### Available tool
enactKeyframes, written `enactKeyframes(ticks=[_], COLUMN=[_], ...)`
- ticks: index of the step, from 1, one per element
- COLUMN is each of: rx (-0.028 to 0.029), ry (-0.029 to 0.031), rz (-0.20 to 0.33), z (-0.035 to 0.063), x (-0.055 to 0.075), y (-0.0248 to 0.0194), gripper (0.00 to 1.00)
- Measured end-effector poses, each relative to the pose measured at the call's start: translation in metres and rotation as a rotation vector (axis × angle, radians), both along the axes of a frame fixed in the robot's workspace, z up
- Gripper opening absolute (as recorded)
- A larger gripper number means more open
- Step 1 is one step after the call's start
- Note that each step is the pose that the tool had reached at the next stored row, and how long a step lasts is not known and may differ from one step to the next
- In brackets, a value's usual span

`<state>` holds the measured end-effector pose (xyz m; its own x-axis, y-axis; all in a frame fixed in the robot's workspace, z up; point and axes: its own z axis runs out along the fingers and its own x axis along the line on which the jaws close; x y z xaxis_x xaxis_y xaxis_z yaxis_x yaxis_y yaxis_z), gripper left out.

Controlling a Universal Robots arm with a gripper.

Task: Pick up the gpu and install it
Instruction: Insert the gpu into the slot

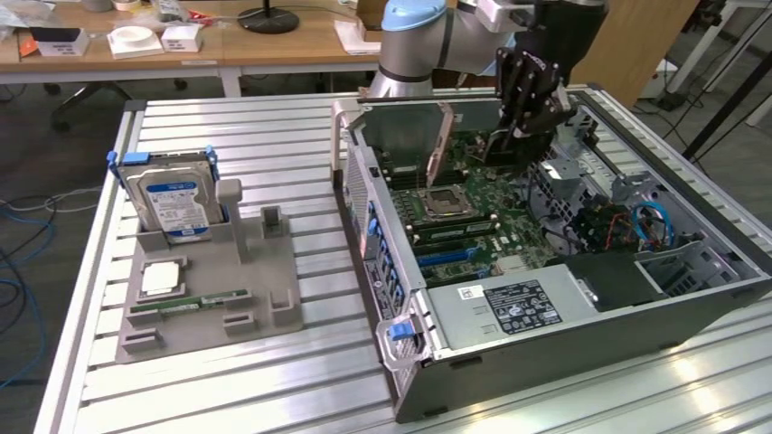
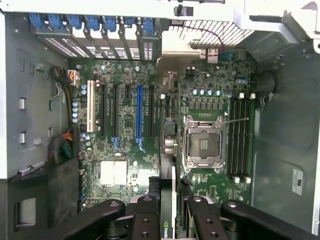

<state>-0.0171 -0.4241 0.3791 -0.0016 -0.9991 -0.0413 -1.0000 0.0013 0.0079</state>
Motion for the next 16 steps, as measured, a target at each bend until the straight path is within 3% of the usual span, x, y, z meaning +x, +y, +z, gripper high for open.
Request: enactKeyframes(ticks=[3, 6, 13, 16], rx=[0.0001, -0.0002, -0.0003, -0.0003], ry=[-0.0013, 0.0013, 0.0166, 0.019], rz=[0.0, 0.0, 0.0, 0.0], z=[-0.0054, -0.0109, -0.0225, -0.0279], x=[-0.002, -0.002, -0.002, -0.002], y=[-0.0002, -0.0008, -0.0038, -0.0061], gripper=[0.26, 0.26, 0.26, 0.26])
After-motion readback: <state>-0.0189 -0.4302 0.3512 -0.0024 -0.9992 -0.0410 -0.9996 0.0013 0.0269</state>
